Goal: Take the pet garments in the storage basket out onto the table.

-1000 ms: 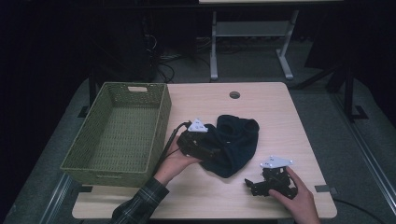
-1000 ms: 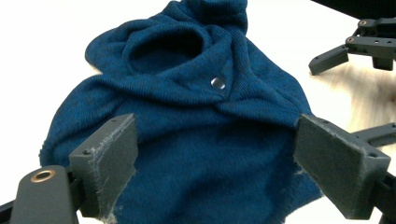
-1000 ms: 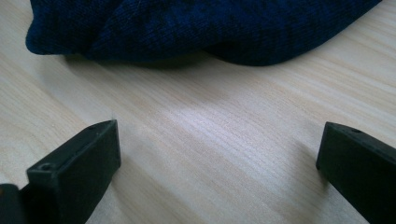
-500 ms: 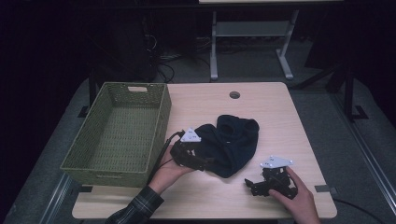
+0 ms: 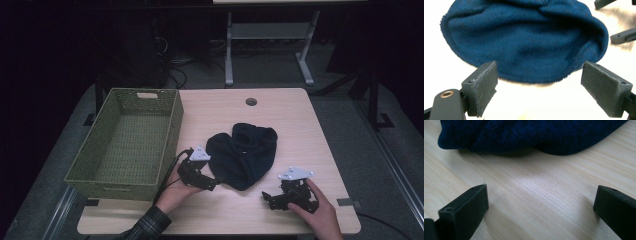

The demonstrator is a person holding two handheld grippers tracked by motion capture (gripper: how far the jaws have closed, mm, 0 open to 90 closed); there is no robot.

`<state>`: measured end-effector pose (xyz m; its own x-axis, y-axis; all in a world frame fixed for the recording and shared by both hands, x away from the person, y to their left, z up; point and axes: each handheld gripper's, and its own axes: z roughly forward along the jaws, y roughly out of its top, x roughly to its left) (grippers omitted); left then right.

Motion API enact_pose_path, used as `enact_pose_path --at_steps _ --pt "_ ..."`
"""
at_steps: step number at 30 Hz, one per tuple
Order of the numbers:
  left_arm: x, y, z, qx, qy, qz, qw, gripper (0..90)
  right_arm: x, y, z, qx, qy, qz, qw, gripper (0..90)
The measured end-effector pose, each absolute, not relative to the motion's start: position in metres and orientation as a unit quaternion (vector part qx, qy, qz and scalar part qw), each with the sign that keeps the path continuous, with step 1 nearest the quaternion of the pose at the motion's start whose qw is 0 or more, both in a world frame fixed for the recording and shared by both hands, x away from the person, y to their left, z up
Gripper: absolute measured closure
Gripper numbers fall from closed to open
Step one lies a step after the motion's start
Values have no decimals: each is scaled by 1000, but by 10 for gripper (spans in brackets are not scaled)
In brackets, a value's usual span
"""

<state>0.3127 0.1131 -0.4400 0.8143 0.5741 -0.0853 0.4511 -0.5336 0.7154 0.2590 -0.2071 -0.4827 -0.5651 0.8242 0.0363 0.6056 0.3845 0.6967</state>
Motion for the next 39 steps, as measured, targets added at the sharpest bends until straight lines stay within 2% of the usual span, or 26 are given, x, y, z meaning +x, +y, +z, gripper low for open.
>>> enact_pose_path --at_steps 21,29,39 --pt "300 114 -467 889 299 82 336 129 259 -207 -483 438 817 341 161 0" --pt "293 112 -474 886 282 111 350 128 259 -207 -483 438 817 341 161 0" --pt "290 115 -478 879 277 116 371 128 259 -207 -483 437 817 341 161 0"
